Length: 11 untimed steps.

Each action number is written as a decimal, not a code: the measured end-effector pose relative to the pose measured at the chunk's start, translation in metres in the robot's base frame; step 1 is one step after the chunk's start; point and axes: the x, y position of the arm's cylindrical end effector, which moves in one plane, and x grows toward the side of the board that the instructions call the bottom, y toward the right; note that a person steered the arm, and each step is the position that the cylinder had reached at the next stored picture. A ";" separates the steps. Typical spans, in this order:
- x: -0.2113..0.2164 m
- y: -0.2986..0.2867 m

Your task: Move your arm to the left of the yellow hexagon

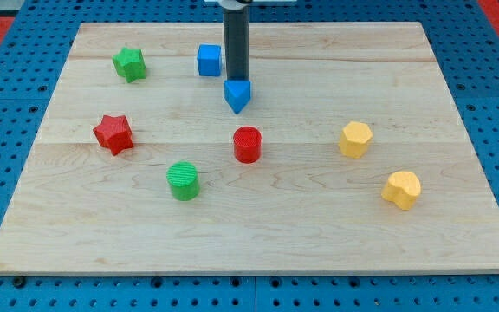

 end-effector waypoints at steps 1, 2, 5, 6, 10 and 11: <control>0.035 0.030; 0.037 0.055; 0.104 0.086; 0.122 0.090; 0.061 0.115; 0.082 0.142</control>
